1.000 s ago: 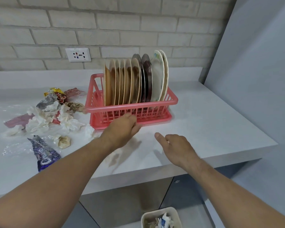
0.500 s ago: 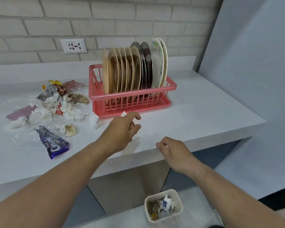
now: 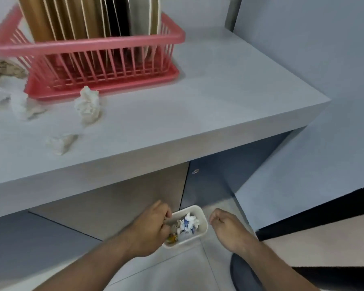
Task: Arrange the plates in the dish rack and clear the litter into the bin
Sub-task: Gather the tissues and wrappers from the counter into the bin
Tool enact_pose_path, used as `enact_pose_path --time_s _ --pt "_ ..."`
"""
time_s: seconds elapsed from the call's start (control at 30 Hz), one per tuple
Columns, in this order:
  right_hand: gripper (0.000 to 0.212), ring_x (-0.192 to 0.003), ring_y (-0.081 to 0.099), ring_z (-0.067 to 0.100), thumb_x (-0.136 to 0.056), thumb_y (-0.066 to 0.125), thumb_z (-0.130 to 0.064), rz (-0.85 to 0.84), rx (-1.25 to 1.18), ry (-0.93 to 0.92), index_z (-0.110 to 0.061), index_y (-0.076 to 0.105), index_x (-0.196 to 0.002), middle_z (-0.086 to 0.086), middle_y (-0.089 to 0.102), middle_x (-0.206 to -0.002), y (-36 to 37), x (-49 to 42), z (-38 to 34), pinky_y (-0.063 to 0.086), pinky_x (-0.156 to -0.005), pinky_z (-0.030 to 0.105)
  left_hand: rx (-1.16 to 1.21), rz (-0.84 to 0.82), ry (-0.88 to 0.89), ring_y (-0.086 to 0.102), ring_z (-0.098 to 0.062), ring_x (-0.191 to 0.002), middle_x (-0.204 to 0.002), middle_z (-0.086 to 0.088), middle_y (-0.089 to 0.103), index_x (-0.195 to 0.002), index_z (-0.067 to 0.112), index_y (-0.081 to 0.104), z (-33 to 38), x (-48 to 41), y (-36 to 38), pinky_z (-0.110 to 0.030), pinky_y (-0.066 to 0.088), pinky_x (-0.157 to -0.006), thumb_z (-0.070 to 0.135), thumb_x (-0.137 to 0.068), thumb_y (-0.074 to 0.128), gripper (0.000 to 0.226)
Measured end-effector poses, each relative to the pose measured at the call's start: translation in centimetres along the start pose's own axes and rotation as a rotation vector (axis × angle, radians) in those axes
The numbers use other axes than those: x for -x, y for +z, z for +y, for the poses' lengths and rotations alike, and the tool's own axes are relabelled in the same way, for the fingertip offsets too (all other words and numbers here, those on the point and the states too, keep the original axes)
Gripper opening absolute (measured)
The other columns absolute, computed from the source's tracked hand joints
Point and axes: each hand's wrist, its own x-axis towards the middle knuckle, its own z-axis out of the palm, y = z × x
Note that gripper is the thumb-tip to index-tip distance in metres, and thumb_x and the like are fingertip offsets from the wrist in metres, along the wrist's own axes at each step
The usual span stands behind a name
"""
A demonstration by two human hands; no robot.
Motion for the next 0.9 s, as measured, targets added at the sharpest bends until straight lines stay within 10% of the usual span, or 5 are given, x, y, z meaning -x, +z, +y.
enact_pose_path --time_s 0.47,0.77,0.9 --pt "0.023 -0.086 0.048 0.008 -0.096 0.038 -0.015 -0.074 0.110 -0.141 -0.028 0.048 -0.080 -0.009 0.052 -0.096 16.1 -17.0 21.4 0.037 -0.071 0.015 -0.201 -0.276 -0.210 0.044 -0.022 -0.118 -0.129 -0.005 0.047 -0.132 0.011 0.043 -20.3 -17.5 32.9 -0.028 0.033 -0.104 0.019 -0.093 0.043 0.040" --pt "0.023 -0.071 0.047 0.005 -0.091 0.040 -0.011 -0.128 0.118 -0.142 -0.019 0.059 -0.100 -0.009 0.051 -0.095 20.8 -27.4 24.2 0.031 -0.053 0.013 -0.306 -0.303 -0.218 0.056 -0.021 -0.110 -0.128 0.001 0.056 -0.126 0.024 0.048 -26.8 -23.3 38.6 -0.027 0.044 -0.088 0.034 -0.095 0.039 0.033" --pt "0.042 -0.100 0.057 0.018 -0.091 0.054 -0.015 -0.244 0.190 -0.119 -0.033 0.051 -0.128 -0.006 0.053 -0.125 23.9 -31.0 23.6 0.048 -0.078 0.025 -0.247 -0.135 -0.262 0.064 -0.021 -0.091 -0.101 -0.003 0.069 -0.107 0.018 0.064 -26.4 -21.7 36.0 -0.030 0.051 -0.082 0.023 -0.097 0.038 0.028"
